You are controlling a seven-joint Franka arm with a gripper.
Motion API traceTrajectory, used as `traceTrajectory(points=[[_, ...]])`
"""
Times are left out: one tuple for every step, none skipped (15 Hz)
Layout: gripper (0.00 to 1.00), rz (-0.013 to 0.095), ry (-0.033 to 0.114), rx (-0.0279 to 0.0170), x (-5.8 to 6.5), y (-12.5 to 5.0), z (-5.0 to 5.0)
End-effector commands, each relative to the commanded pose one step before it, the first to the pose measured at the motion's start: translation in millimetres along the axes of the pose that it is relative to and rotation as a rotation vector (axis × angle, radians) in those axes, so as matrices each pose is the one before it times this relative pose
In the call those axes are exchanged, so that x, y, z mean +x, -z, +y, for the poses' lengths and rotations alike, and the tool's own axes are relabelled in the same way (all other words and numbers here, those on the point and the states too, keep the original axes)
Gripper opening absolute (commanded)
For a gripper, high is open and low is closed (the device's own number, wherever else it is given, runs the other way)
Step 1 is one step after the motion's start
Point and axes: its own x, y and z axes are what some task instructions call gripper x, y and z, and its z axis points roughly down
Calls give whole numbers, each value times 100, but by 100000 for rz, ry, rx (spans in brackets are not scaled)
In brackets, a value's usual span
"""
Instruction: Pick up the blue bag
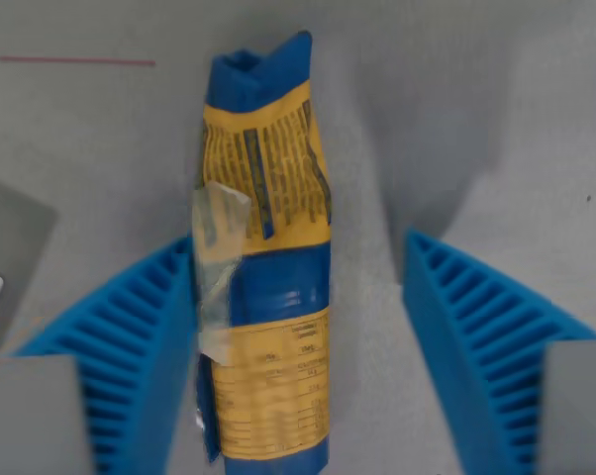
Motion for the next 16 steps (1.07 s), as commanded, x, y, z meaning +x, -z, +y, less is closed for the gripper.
traceTrajectory(points=[[0,9292,-742,4458,-398,194,-139],[0,0,0,0,0,0,0],[0,0,0,0,0,0,0],[0,0,0,0,0,0,0],[0,0,0,0,0,0,0],[0,0,0,0,0,0,0],[0,0,0,0,0,0,0],[0,0,0,0,0,0,0],[0,0,0,0,0,0,0],[0,0,0,0,0,0,0],[0,-8,-9,-11,37,500,65],[0,-86,-43,5,15,500,81],[0,-325,-61,35,-100,500,40],[0,-677,-14,45,-243,500,31],[0,-640,-38,39,-201,500,5],[0,-649,32,18,-190,500,-10]])
